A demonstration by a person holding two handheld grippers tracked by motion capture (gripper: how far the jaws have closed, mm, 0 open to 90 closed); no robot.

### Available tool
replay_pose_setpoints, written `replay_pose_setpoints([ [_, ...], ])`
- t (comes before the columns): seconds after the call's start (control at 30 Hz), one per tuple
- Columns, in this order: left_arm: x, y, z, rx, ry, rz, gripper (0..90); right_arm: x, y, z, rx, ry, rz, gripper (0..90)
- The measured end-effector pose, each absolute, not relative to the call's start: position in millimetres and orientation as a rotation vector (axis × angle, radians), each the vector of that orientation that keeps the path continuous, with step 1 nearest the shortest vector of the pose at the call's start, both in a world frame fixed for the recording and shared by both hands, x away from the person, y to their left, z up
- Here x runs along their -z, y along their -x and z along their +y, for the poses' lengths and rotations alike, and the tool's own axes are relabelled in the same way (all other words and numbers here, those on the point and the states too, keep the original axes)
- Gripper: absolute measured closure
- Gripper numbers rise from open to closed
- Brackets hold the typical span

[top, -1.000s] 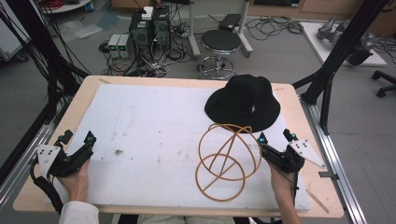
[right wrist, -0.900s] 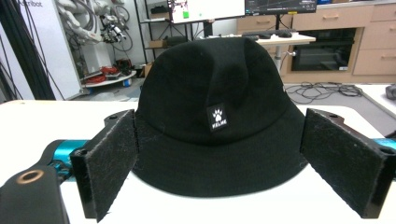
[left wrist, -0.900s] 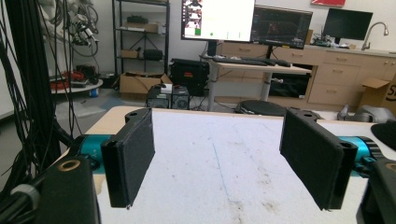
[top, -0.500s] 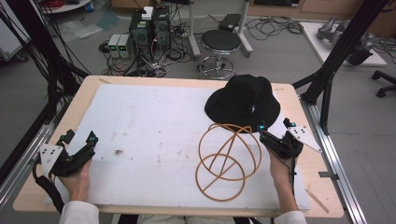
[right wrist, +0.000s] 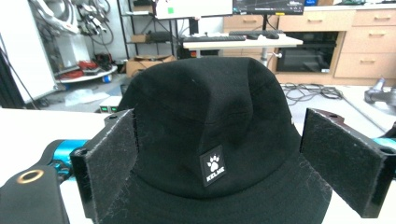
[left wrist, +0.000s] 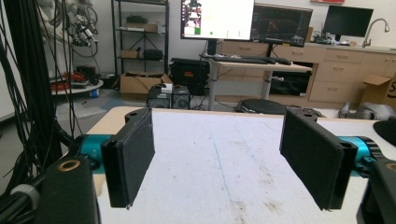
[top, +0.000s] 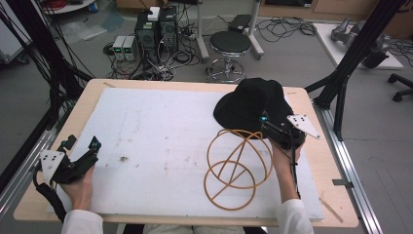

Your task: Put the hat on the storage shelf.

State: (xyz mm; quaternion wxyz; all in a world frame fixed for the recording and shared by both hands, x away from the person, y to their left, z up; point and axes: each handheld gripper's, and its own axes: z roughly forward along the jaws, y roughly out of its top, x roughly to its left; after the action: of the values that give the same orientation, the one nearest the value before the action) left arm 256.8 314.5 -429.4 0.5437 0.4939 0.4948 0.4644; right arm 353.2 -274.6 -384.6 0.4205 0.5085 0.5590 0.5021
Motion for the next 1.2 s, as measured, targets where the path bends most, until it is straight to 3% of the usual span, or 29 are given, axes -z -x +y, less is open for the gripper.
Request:
replay_pose_setpoints([
  [0.43, 430, -258, 315, -1.103, -1.185, 1.172, 26.5, 383, -390, -271, -1.248, -1.327, 1.403, 11.0],
  [0.53, 429, -258, 314, -1.101, -1.185, 1.167, 26.6, 385, -396, -270, -1.260, -1.303, 1.424, 15.5],
  [1.2, 430, -257, 314, -1.105, -1.215, 1.161, 26.7, 406, -441, -256, -1.107, -1.291, 1.540, 14.8],
])
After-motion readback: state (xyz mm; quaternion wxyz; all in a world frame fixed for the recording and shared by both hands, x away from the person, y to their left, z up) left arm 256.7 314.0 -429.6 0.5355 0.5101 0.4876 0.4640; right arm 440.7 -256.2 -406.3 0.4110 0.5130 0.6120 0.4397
